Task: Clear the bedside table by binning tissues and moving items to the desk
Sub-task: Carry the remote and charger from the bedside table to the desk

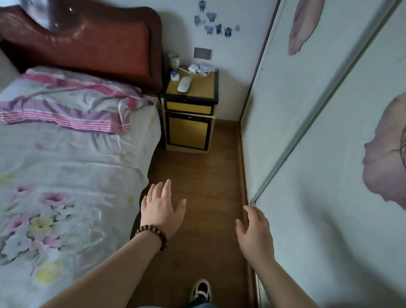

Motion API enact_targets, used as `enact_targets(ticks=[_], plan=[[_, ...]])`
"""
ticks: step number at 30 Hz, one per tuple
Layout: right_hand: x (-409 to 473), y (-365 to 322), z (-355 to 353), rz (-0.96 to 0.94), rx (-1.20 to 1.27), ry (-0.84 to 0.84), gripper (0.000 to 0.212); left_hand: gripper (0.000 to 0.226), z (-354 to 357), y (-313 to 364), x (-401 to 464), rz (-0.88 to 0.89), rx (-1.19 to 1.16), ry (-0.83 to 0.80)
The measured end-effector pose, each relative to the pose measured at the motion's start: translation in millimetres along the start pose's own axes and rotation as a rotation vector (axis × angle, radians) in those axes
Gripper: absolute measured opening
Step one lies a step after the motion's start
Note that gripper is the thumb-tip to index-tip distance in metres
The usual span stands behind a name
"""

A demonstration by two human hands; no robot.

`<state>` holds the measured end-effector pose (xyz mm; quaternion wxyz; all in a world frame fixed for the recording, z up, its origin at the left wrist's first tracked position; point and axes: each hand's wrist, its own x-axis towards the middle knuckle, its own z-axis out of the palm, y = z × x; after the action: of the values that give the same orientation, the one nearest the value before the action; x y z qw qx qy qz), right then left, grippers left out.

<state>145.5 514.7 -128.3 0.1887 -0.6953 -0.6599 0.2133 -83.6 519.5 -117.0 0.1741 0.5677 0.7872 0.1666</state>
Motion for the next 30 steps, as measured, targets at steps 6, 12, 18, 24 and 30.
enact_targets(ticks=[6, 12, 18, 24, 30], plan=[[133.7, -26.6, -11.9, -0.047, 0.029, -0.009, 0.045, 0.069, -9.9, 46.6, 120.2, -0.02, -0.004, 0.042], [251.0, -39.8, 11.3, -0.071, 0.042, -0.052, 0.045, 0.069, 1.5, 51.9, 233.8, -0.08, -0.014, 0.038], [415.5, -81.5, 53.3, -0.081, 0.078, -0.067, 0.044, 0.068, 9.0, 42.0, 395.2, -0.117, -0.068, 0.049], [591.1, -148.3, 73.0, -0.119, 0.062, -0.085, 0.044, 0.069, -11.6, 33.4, 570.3, -0.152, -0.073, 0.039], [706.3, -175.6, 84.2, -0.058, 0.045, -0.097, 0.044, 0.069, -9.8, 46.6, 699.0, -0.152, -0.049, -0.036]])
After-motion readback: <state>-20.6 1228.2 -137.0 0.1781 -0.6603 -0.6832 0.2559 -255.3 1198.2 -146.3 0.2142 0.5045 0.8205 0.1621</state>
